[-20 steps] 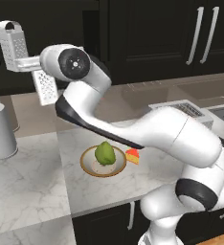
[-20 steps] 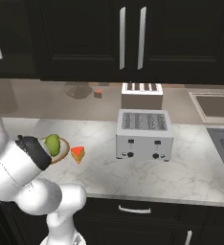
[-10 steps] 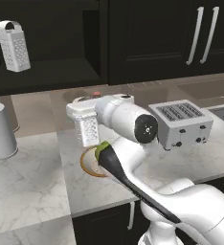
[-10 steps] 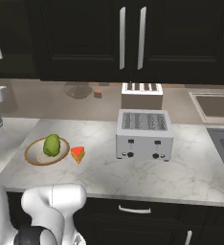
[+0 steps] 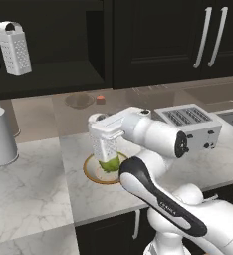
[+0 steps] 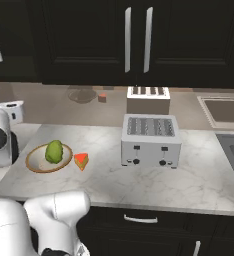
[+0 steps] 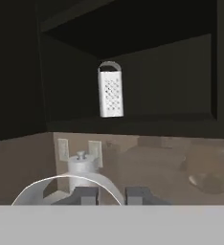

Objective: Pick the cheese from the fridge and the cheese grater from the cabinet and place them next to the salad bowl.

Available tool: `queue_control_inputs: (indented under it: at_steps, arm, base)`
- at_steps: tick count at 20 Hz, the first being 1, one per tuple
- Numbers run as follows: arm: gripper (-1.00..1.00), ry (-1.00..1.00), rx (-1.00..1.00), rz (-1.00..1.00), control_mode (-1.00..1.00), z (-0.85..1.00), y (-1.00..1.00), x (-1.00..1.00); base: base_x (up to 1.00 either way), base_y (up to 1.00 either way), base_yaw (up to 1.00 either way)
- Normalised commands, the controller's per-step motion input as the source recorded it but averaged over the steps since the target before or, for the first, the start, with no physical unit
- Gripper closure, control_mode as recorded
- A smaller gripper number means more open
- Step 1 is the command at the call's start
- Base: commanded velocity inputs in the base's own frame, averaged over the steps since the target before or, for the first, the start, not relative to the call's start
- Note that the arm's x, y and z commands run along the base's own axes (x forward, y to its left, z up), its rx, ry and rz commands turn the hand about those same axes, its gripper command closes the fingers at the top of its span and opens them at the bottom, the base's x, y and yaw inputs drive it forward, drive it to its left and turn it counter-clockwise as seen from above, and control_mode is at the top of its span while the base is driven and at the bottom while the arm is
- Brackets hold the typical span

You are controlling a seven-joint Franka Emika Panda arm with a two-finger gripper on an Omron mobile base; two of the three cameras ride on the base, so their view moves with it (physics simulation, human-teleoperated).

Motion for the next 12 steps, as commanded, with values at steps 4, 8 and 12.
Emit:
queue_control_inputs:
  at_steps: [4, 8, 12]
  arm:
    - [1.00, 0.00, 0.01, 0.22, -1.00, -0.56, -0.07, 0.01]
    - [1.00, 0.00, 0.04, 0.09, -1.00, -0.36, 0.00, 0.15]
    - [1.00, -0.08, 0.06, 0.00, -1.00, -0.40, 0.00, 0.14]
  base:
    - [0.00, 0.00, 0.00]
    - [0.00, 0.00, 0.00]
    - [0.00, 0.00, 0.00]
